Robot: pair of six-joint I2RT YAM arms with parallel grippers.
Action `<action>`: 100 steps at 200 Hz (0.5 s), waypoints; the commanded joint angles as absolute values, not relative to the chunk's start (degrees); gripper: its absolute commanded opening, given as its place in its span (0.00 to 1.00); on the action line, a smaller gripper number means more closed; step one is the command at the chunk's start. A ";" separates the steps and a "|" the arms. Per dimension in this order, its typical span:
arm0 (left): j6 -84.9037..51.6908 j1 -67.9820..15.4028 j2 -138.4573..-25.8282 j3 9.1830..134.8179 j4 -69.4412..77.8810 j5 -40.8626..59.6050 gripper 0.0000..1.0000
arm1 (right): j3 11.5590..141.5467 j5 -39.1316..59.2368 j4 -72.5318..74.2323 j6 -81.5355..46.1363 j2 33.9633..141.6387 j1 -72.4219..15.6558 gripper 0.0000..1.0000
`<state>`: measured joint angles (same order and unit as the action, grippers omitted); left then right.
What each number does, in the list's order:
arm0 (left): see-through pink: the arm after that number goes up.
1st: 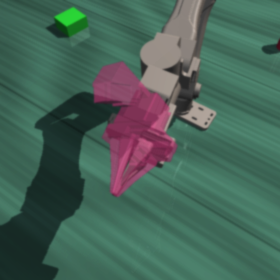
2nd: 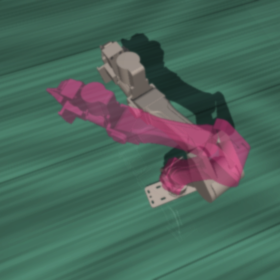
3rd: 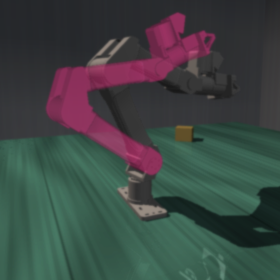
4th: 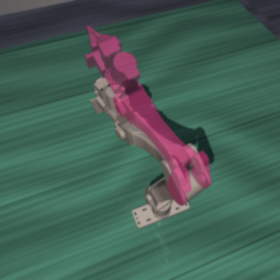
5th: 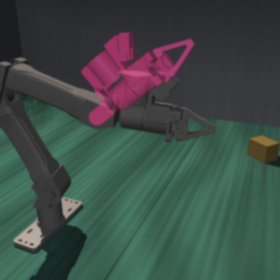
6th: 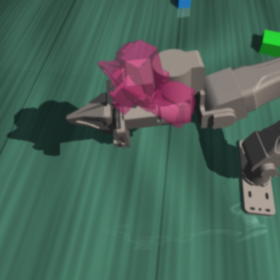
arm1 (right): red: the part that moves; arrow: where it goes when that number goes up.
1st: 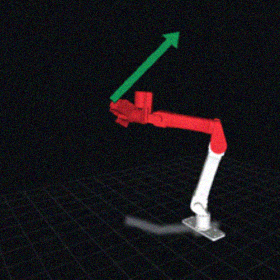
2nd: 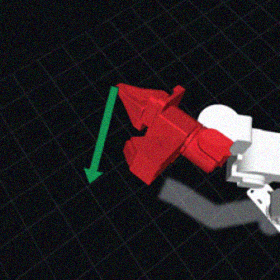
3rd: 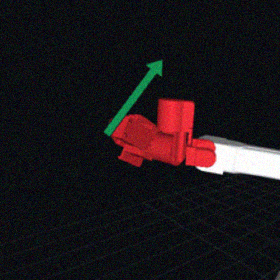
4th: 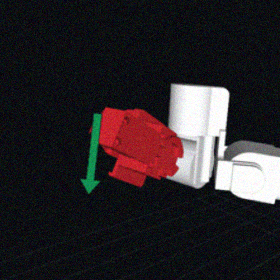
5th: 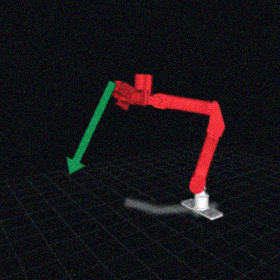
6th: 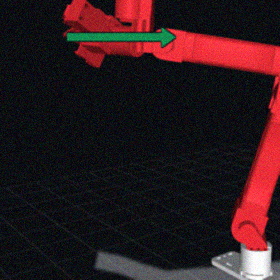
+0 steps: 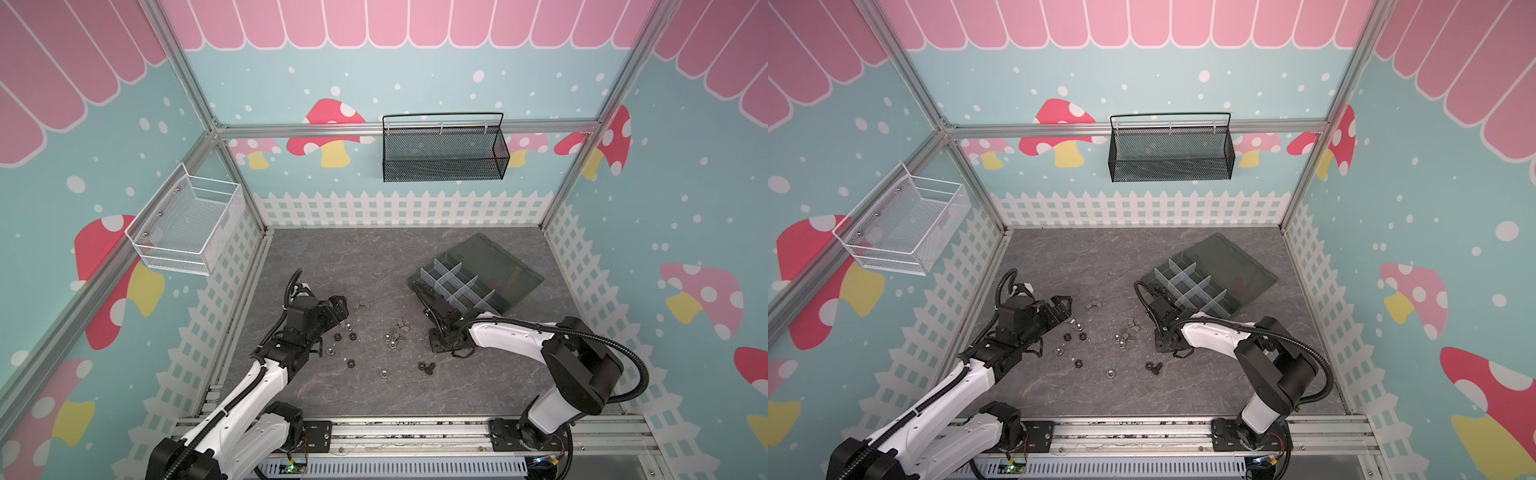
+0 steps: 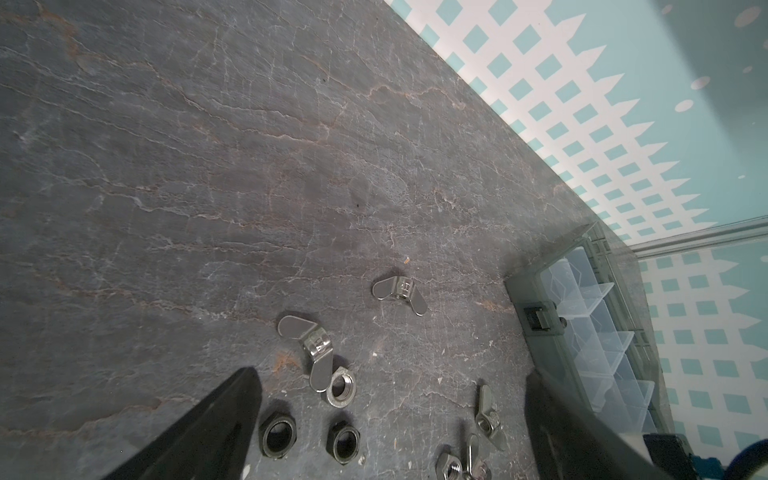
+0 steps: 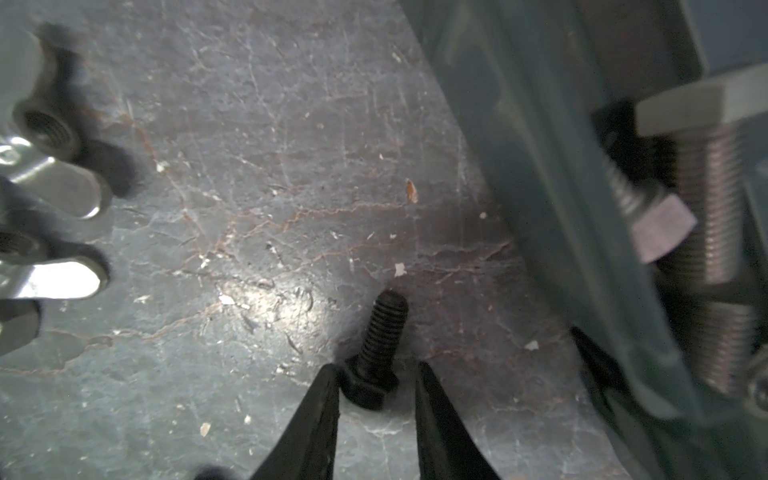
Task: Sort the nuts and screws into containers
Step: 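Grasp the black hex bolt by its head with the right gripper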
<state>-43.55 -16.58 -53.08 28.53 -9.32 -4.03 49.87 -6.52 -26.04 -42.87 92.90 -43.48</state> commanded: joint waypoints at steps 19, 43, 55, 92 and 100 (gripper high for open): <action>-44.82 -16.36 -53.44 28.83 -8.62 -3.70 1.00 | 50.83 -6.69 -25.85 -42.16 95.17 -43.33 0.31; -44.82 -16.35 -53.50 28.81 -8.44 -3.61 1.00 | 50.89 -6.94 -25.76 -42.06 95.66 -43.30 0.31; -44.82 -16.35 -53.46 28.69 -8.44 -3.60 1.00 | 50.76 -6.94 -25.60 -41.95 95.81 -43.29 0.30; -44.91 -16.40 -53.33 28.42 -8.36 -3.60 1.00 | 50.58 -6.46 -25.31 -41.98 95.94 -43.28 0.22; -44.91 -16.35 -53.31 28.42 -8.36 -3.60 1.00 | 50.53 -6.45 -25.31 -41.95 95.82 -43.25 0.19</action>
